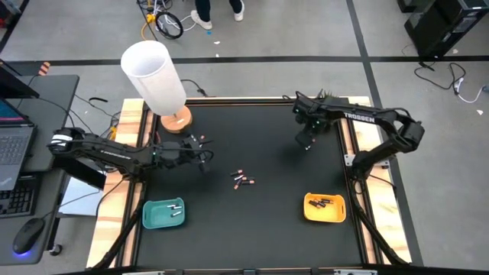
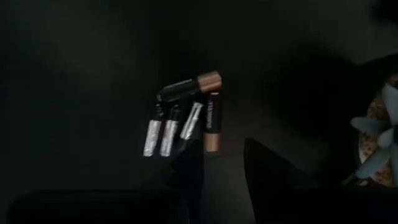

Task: Sort batteries
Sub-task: Put the black battery into the yellow bin

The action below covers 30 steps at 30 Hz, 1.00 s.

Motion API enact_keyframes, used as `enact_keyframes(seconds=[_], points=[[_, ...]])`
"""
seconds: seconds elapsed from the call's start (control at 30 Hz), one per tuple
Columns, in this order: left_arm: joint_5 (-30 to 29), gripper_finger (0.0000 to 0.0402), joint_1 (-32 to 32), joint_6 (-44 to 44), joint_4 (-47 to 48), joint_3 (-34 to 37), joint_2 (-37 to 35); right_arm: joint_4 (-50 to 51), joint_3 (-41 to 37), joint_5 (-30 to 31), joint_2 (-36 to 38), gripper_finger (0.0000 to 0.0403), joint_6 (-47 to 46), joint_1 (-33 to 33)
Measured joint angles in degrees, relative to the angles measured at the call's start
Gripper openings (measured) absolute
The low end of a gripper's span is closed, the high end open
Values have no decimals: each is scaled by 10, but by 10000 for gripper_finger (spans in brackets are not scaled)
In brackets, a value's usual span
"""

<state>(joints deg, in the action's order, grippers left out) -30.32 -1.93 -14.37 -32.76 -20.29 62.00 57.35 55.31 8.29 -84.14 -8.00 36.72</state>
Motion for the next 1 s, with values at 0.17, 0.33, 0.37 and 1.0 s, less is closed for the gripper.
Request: enact_keyframes(seconds=[0.17,0.33,0.37,1.0], points=[[0,94,0,1,2,0,7,-24,0,0,-36,106,30,16],[0,94,0,14,15,0,7,-44,-8,1,-48,116,44,21],[0,94,0,14,15,0,7,-53,-14,-2,-48,117,46,22],[0,94,0,17,13,0,7,-153,-131,-31,-43,98,22,30]])
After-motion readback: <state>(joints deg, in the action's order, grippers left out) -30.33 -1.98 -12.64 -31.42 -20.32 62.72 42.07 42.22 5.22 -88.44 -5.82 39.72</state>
